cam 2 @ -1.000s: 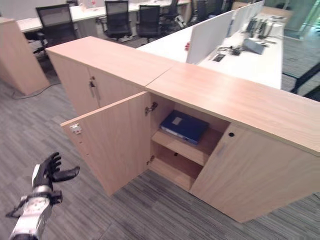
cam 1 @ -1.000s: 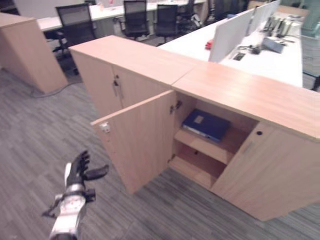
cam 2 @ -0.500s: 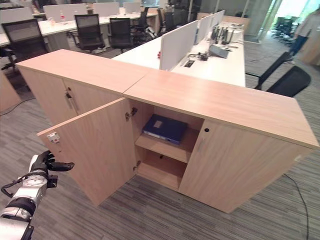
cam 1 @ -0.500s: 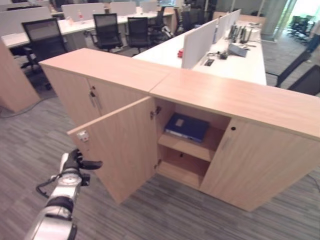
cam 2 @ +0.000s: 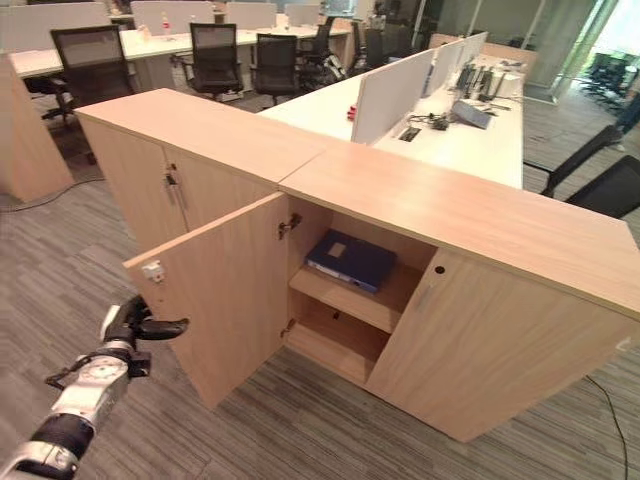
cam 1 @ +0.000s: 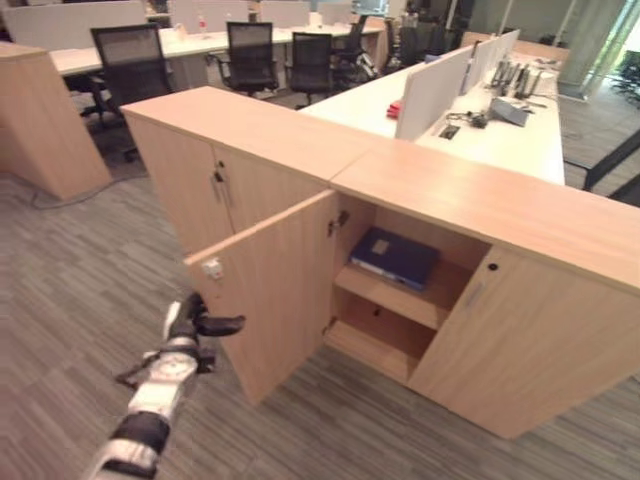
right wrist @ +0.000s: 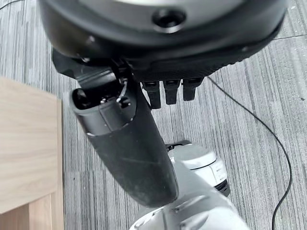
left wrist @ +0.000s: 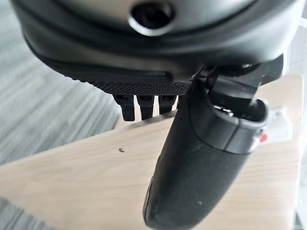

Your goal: Put the empty folder in the office cabinet

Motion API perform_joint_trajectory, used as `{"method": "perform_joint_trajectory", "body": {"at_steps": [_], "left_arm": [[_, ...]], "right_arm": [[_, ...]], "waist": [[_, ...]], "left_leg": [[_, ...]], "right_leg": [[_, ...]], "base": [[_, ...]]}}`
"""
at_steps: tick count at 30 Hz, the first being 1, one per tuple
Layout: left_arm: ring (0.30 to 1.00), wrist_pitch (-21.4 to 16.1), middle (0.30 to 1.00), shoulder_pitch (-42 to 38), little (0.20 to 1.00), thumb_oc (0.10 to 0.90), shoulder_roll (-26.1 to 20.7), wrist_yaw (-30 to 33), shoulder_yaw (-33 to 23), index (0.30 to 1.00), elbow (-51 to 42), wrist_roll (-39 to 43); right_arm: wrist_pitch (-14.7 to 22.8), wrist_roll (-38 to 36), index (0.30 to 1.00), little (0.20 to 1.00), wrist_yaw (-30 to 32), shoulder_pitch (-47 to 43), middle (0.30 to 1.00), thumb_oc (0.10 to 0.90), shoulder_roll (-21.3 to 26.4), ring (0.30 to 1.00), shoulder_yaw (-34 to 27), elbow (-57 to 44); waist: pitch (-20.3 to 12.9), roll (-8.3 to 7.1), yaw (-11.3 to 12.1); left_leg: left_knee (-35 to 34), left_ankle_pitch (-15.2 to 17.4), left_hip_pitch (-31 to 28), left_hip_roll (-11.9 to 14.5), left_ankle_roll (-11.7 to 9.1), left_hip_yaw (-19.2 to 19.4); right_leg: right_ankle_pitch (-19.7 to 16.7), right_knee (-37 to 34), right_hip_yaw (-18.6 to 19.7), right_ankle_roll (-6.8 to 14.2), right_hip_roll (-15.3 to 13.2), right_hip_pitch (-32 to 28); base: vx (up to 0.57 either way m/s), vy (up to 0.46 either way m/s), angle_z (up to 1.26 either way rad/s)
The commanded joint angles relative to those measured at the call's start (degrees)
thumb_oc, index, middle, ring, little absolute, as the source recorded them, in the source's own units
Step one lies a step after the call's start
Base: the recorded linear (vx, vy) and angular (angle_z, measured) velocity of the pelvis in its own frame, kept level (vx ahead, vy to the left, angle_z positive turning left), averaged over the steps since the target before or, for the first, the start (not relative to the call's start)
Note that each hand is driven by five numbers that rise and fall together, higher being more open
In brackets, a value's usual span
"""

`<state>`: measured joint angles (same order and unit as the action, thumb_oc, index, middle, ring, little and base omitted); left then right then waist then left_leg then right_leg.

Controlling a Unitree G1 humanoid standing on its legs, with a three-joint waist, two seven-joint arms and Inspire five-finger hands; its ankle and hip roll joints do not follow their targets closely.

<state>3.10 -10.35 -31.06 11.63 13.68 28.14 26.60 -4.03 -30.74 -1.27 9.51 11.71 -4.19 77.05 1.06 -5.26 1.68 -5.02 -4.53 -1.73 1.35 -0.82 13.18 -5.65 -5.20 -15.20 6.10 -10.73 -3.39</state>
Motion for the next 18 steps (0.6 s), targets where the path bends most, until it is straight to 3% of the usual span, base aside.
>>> {"method": "perform_joint_trajectory", "body": {"at_steps": [1, 6, 9, 15, 18], "left_arm": [[0.9, -8.7, 0.9, -14.2, 0.9, 0.8, 11.8, -15.5, 10.3, 0.9, -14.1, 1.1], [0.9, -7.4, 0.9, -9.6, 0.9, 0.8, 13.3, -17.6, 13.6, 0.9, -19.3, 4.7], [0.9, -6.6, 0.9, -5.9, 0.9, 0.8, 10.6, -21.0, 16.2, 0.9, -28.2, 7.7], [0.9, -5.0, 0.9, -3.9, 0.9, 0.8, 7.1, -25.2, 19.9, 0.9, -33.4, 12.6], [0.9, -4.7, 0.9, -4.9, 0.9, 0.8, 5.8, -26.5, 22.1, 0.9, -35.1, 10.9]], "right_arm": [[1.1, -2.8, 0.9, 0.9, 0.6, -7.0, 0.9, 0.8, 2.8, 0.9, -0.8, 3.0], [1.5, -3.1, 0.9, 0.9, 1.2, -8.1, 0.9, 0.8, 2.2, 0.9, 0.3, 2.0], [1.5, -2.4, 0.9, 0.9, 1.3, -8.2, 0.9, 0.8, 1.8, 0.9, 0.9, 1.6], [1.2, 0.7, 0.9, 0.9, 0.6, -7.3, 0.9, 0.8, 1.4, 0.9, 3.2, 1.7], [1.1, 1.9, 0.9, 0.9, 0.3, -7.3, 0.9, 0.8, 1.3, 0.9, 4.0, 2.2]], "waist": [[2.7, 4.18, -5.1], [3.4, 4.16, -4.4], [3.9, 4.19, -3.7], [4.0, 4.13, -3.5], [3.9, 4.2, -3.6]], "left_leg": [[0.0, 8.8, -5.8, 2.3, -0.7, 0.8], [0.0, 8.6, -5.4, 2.3, -0.7, 0.1], [0.0, 8.5, -4.9, 2.3, -0.8, -0.3], [0.0, 8.4, -4.9, 2.4, -1.0, -0.4], [0.0, 8.4, -5.0, 2.7, -1.1, -0.5]], "right_leg": [[5.5, 0.2, -4.3, 1.7, 2.2, -2.4], [5.7, 0.2, -4.7, 1.5, 2.2, -2.4], [5.7, 0.2, -5.0, 1.5, 2.2, -2.3], [5.9, 0.2, -5.0, 1.3, 2.5, -2.4], [6.1, 0.2, -5.0, 1.2, 2.8, -2.4]], "base": [[0.0, -0.008, 0.1], [-0.01, -0.019, 0.29], [-0.01, -0.009, 0.02], [-0.01, -0.021, -0.26], [0.0, -0.035, -0.18]]}}
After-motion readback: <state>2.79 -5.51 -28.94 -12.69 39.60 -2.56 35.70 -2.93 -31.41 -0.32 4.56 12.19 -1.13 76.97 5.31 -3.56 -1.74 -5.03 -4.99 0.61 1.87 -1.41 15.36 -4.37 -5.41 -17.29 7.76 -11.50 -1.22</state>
